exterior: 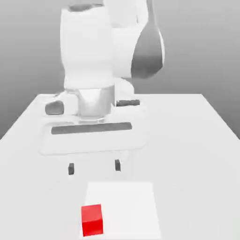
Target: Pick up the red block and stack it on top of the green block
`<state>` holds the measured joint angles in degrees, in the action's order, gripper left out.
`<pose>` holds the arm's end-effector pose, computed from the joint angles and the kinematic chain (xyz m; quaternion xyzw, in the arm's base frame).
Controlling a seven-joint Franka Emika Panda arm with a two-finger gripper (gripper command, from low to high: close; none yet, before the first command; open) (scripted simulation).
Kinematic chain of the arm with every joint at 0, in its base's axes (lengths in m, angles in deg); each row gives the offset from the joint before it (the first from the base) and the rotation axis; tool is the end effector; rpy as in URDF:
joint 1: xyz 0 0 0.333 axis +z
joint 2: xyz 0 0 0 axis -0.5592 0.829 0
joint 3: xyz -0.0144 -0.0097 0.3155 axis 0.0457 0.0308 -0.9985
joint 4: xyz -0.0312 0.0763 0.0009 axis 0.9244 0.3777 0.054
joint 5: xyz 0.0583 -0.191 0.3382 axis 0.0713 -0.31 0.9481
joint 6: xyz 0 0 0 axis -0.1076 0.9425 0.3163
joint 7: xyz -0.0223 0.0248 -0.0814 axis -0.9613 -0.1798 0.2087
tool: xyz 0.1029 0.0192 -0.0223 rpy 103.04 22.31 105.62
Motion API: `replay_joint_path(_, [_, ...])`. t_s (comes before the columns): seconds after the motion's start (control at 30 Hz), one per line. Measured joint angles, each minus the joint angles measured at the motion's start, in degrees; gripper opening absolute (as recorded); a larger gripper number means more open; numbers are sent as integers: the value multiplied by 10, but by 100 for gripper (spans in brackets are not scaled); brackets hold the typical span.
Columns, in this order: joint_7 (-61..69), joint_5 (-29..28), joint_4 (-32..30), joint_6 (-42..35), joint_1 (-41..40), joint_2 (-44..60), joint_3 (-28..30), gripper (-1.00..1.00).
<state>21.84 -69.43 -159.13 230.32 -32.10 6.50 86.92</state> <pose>0.4846 -0.0601 0.2806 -0.9463 0.3181 -0.0505 0.0264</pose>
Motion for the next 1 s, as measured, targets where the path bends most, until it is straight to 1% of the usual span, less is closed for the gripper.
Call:
replay_joint_path(0.13, [22,-1,-12,38,-9,82,0,0])
replay_joint_path(0.27, [43,23,-2,104,-25,165,-20,0])
replay_joint_path(0.3, [47,27,0,116,-29,179,-25,-100])
replay_joint_path(0.53, [46,26,0,115,-30,180,-26,-100])
replay_joint_path(0.7, [23,-7,-12,41,-17,93,-10,-100])
replay_joint_path(1.0, [58,-69,119,-46,108,137,-122,-100])
